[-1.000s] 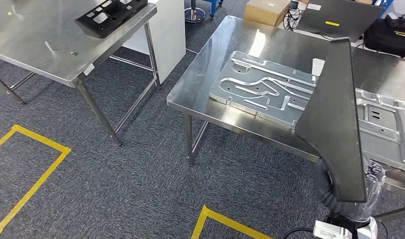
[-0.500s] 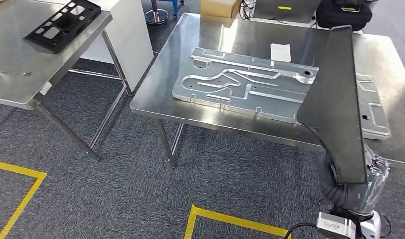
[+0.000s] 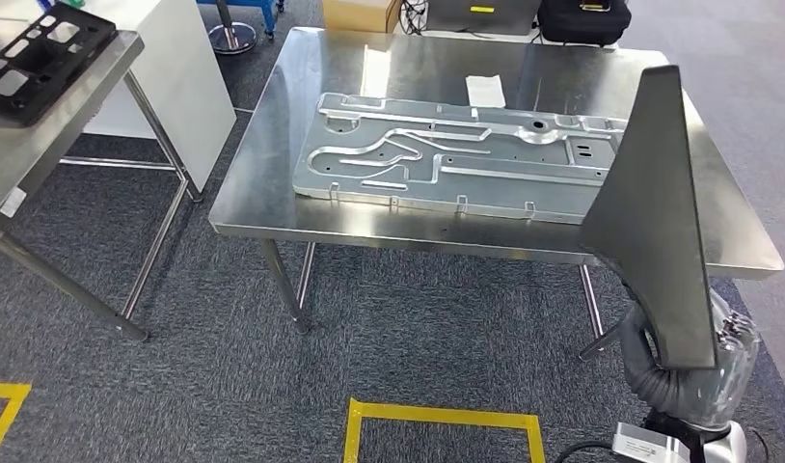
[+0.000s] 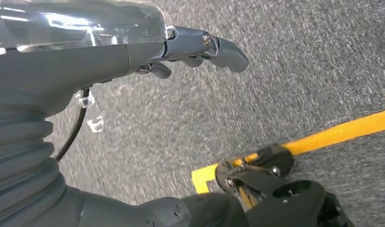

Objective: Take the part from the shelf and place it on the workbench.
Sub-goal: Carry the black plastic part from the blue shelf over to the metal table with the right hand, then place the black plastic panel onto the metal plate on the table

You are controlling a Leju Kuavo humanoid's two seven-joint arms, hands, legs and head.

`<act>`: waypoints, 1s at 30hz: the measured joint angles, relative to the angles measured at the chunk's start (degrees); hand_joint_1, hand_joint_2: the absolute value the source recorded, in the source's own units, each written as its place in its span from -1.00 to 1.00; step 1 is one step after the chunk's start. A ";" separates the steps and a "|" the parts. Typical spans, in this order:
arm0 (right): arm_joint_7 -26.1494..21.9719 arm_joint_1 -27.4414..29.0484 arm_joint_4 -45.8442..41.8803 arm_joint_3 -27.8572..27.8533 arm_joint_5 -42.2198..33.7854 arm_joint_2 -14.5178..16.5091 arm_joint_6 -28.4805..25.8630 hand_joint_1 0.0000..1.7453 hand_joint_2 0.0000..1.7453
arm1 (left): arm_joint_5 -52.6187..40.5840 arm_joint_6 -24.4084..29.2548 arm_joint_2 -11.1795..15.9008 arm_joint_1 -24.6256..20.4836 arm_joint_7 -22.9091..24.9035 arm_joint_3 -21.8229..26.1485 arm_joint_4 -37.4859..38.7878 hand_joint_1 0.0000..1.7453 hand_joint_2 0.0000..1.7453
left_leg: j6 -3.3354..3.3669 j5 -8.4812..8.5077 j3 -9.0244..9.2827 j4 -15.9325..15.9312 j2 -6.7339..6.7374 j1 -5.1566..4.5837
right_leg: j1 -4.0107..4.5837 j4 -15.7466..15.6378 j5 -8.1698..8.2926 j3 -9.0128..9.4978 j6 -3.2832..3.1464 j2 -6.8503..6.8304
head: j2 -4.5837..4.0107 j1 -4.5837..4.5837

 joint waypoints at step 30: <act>-0.04 0.40 0.36 0.52 1.05 0.10 -1.87 1.00 1.00 | 5.58 -3.44 1.04 0.06 2.65 2.29 0.00 -1.00 1.00 | -0.06 -1.70 3.88 -3.20 3.42 0.15 | -0.45 1.64 0.85 -0.47 0.03 -1.79 | 0.00 -0.04</act>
